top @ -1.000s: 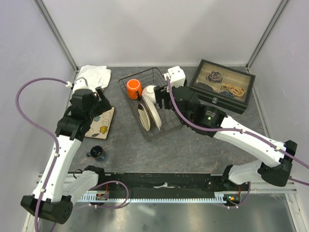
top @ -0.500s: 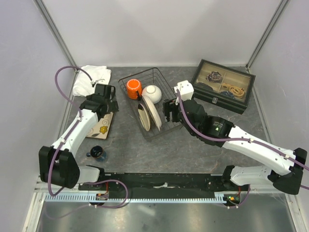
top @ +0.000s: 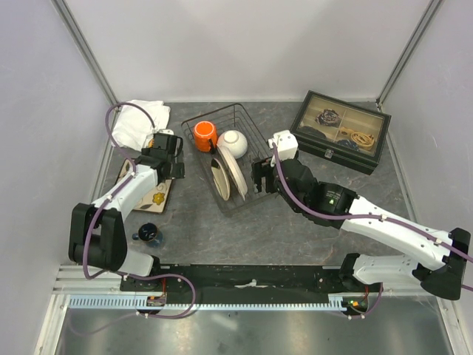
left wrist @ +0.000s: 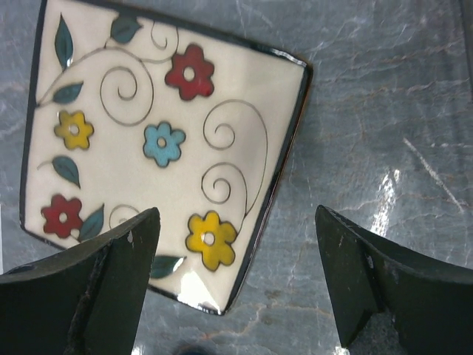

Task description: Load the mixed dishes into the dish rack

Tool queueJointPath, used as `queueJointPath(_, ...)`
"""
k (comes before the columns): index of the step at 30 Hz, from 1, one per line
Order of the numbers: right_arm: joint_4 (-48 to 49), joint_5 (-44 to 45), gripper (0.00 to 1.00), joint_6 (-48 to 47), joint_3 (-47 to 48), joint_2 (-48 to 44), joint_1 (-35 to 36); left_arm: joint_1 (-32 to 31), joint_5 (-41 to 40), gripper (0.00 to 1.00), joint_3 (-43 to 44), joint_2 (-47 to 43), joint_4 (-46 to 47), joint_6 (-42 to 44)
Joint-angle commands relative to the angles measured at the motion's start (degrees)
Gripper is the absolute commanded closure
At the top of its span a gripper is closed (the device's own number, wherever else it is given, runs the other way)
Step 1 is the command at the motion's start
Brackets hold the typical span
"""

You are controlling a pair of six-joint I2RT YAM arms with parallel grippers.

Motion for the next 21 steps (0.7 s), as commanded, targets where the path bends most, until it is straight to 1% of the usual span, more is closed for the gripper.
queueJointPath(1,1.4,-0.2,0.18,1.4,-1.0,-1.4,0.2,0.1,1.9,0.07,-1.2,2.9,5.8,5.2)
queueJointPath(7,1.6,0.0,0.17,1.4,-1.3,-1.9,0.3,0.0,-0.5,0.07,-0.9,7.3,7.2,7.5)
queueJointPath(12,1.7,-0.4,0.17,1.4,-1.5,-2.0,0.3,0.0,-3.2,0.07,-3.0,8.2,11.0,10.5)
queueJointPath(17,2.1,-0.8,0.17,1.8,-1.9,-2.5,0.2,0.0,-3.4,0.07,-4.4,9.8,15.2,14.3)
queueJointPath(21,2.2,-0.7,0.16,1.7,-2.1,-2.6,0.3,0.0,-4.0,0.08,-4.4,11.5,16.7,15.3)
